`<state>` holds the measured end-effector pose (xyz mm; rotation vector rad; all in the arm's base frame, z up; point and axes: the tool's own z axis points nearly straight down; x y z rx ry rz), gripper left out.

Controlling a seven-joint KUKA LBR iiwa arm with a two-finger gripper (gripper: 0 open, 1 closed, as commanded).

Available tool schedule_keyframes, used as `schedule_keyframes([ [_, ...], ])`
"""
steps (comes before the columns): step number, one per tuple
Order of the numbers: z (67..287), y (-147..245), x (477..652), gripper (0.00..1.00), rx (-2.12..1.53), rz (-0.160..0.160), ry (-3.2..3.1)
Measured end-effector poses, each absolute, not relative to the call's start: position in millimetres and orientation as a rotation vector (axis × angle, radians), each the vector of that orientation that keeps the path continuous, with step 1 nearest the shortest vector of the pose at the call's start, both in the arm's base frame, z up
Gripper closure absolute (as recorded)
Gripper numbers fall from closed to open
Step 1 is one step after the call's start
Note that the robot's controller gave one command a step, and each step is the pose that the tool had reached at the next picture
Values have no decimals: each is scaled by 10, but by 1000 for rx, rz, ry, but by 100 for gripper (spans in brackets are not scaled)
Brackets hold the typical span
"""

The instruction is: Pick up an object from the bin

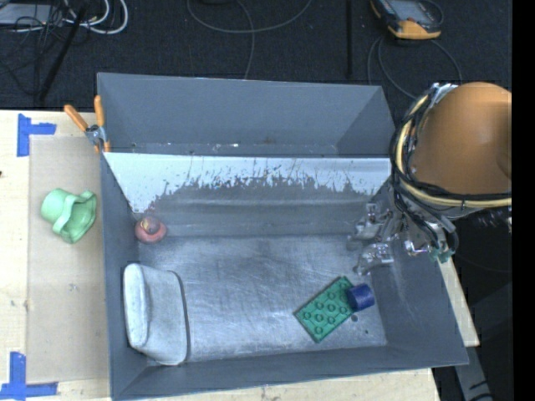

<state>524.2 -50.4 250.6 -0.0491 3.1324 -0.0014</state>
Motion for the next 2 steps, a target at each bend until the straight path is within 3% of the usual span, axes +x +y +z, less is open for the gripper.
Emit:
schedule_keyframes([
  [1, 2467, -508, 5224, 0, -45, 1, 3141],
  [2, 726, -732, 4837, 0, -125, -3, 3102],
])
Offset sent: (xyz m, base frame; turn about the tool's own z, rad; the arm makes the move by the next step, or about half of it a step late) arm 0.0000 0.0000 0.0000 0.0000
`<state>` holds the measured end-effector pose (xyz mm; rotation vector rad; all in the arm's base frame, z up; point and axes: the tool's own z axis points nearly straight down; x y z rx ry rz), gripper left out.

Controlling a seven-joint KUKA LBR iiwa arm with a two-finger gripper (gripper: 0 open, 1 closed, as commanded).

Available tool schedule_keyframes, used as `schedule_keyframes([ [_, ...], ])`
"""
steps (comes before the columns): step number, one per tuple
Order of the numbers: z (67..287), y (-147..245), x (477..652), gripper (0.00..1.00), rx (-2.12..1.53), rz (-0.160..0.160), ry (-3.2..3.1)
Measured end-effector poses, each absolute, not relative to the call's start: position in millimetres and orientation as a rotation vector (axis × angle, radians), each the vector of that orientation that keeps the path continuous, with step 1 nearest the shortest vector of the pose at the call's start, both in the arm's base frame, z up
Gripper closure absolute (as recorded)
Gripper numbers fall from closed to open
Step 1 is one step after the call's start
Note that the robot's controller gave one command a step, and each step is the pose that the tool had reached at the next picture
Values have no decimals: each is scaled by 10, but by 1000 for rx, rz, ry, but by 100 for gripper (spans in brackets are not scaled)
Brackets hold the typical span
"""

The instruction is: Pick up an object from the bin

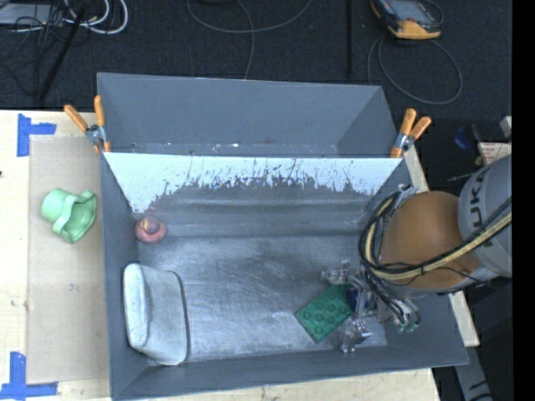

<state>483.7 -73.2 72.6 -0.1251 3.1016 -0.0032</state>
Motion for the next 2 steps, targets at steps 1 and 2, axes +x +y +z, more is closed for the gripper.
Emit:
schedule_keyframes([
  [1, 744, -733, 4796, 100, -130, -2, 3119],
  [2, 2137, -803, 4834, 100, -256, -3, 3124],
])
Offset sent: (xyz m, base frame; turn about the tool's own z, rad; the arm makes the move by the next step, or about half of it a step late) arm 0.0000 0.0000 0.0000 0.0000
